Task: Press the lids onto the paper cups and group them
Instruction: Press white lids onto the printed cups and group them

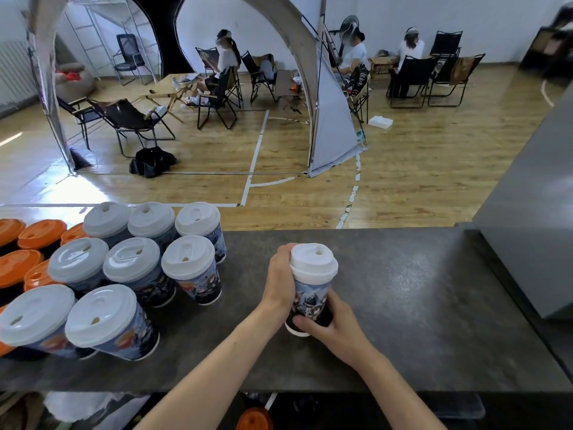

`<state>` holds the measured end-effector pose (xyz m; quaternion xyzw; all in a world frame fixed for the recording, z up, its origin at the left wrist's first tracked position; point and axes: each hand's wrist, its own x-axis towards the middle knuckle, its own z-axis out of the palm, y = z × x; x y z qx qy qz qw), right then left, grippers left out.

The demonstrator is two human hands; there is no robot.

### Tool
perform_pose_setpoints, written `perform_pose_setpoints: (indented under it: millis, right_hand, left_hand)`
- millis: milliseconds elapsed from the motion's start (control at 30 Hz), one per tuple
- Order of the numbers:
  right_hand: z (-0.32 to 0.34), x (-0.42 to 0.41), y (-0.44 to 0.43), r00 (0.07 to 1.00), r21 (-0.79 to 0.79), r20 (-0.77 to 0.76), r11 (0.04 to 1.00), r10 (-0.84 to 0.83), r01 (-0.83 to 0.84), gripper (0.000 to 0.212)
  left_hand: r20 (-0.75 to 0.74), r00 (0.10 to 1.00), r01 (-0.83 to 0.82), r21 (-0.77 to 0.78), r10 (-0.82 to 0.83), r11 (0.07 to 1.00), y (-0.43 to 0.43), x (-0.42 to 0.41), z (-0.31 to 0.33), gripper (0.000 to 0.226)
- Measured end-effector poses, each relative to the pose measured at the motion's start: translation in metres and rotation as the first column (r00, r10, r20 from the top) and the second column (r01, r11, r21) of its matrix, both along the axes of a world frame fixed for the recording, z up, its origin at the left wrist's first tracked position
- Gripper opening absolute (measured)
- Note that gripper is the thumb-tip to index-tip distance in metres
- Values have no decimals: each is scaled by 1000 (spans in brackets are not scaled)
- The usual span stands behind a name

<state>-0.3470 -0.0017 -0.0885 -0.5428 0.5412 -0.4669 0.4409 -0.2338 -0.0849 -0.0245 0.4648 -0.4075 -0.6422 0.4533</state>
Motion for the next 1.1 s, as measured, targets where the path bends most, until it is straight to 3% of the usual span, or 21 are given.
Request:
perform_pose_setpoints:
  millis: [100, 167, 233, 300, 367, 433, 533, 633, 733, 867, 967, 1033, 1100]
  right_hand:
    - [1, -3, 1, 999, -15, 40, 999, -29, 30, 74]
    - [6, -4, 5, 981, -28, 158, 993, -113, 118, 68]
    - [15, -4, 8, 936, -56, 278, 969, -216, 240, 61]
    - [30, -6, 9, 909, -113, 302, 936, -286, 332, 52]
    - [50, -9, 8, 921, -200, 218, 909, -322, 365, 42]
    - [69, -9, 9, 939, -297, 90, 891, -332, 343, 45]
    - [94, 1, 10, 931, -422, -87, 860, -353, 287, 56]
    - [108, 12, 6, 923, -441, -156, 861, -352, 253, 61]
    - [113, 19, 5, 927, -450, -189, 867, -325, 213, 61]
    - [106, 10, 8, 934, -420, -242, 896, -265, 145, 59]
    - [93, -10, 14, 917, -354, -338, 931, -213, 86, 56]
    - [85, -16, 17, 931, -227, -355, 974, -89, 6, 67]
    - [76, -14, 18, 931, -120, -363, 989, 33, -82, 84]
  left_hand:
    - [-169, 977, -106, 145, 130, 984, -3, -1, 4, 46]
    - [-266, 944, -129, 244, 194, 961, -6, 1, 5, 48]
    - [-281, 939, -110, 302, 198, 947, -5, 5, 1, 46]
    - [-274, 946, -77, 326, 172, 942, 3, 12, -4, 57]
    - [-348, 932, 9, 314, 106, 949, 12, 22, -11, 77]
    - [-387, 922, 118, 227, -22, 967, 18, 31, -14, 88]
    - [-408, 885, 302, 140, -223, 943, 32, 30, -13, 65]
    - [-474, 845, 376, 199, -247, 905, 52, 20, -18, 59]
    - [-513, 846, 302, 238, -144, 923, 57, 23, -18, 61]
    - [-362, 932, 84, 207, -4, 975, 51, 36, 2, 65]
    - [-72, 991, -111, 27, 113, 993, 48, 51, 17, 76]
    - [191, 967, -127, -205, 167, 971, 53, 57, 24, 81]
    - [317, 939, -19, -339, 134, 941, 61, 56, 27, 81]
